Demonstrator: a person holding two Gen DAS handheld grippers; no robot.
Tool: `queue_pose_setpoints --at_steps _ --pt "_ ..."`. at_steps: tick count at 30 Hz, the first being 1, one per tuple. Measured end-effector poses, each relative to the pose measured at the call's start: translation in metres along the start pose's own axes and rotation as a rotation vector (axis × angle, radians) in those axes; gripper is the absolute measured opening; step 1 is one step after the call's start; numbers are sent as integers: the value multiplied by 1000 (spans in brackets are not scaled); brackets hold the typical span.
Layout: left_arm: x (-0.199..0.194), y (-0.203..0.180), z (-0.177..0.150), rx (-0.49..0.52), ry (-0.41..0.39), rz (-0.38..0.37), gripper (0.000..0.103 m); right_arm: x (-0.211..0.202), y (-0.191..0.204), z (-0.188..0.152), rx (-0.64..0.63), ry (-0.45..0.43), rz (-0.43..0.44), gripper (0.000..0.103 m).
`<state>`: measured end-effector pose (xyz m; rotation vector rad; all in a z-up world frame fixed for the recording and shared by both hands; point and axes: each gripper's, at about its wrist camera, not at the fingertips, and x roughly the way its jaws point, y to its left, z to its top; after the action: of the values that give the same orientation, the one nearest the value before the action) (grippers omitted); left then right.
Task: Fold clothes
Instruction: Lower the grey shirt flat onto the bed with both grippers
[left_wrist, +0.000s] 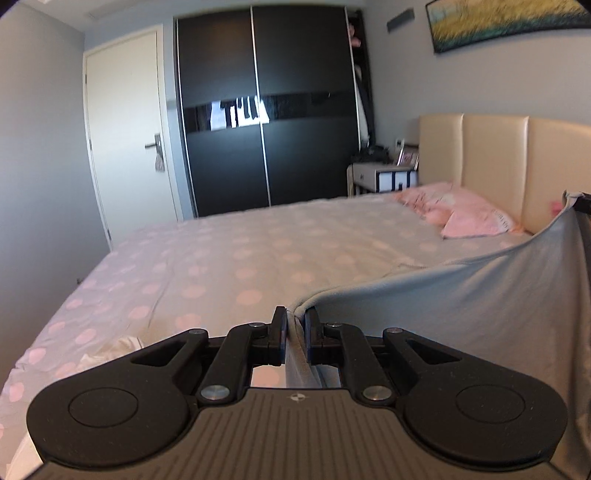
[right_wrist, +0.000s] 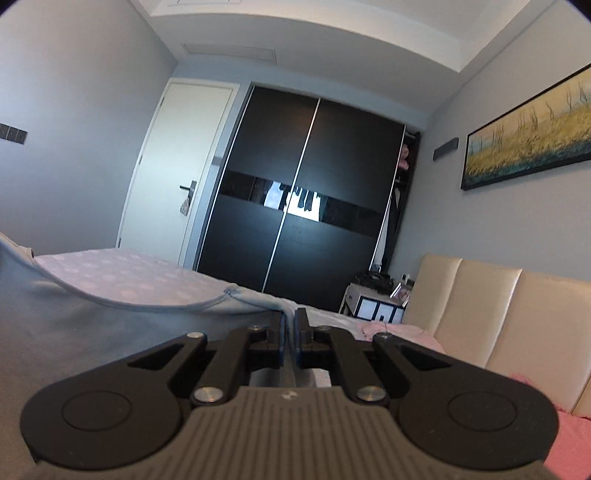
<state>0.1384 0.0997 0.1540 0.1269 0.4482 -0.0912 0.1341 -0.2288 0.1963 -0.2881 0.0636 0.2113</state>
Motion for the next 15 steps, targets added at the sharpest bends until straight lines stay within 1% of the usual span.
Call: queue_pose_setpoints --at_steps 2,7,12,15 --pt "30 4 -4 5 45 3 7 33 5 -11 2 42 -4 6" --pt "108 8 -33 31 188 7 7 110 27 -53 -41 176 17 6" --pt "177 12 -65 -23 344 -8 7 174 40 -113 -24 361 52 6" --pt "209 12 -86 -34 434 -17 7 209 46 -145 -19 465 78 6"
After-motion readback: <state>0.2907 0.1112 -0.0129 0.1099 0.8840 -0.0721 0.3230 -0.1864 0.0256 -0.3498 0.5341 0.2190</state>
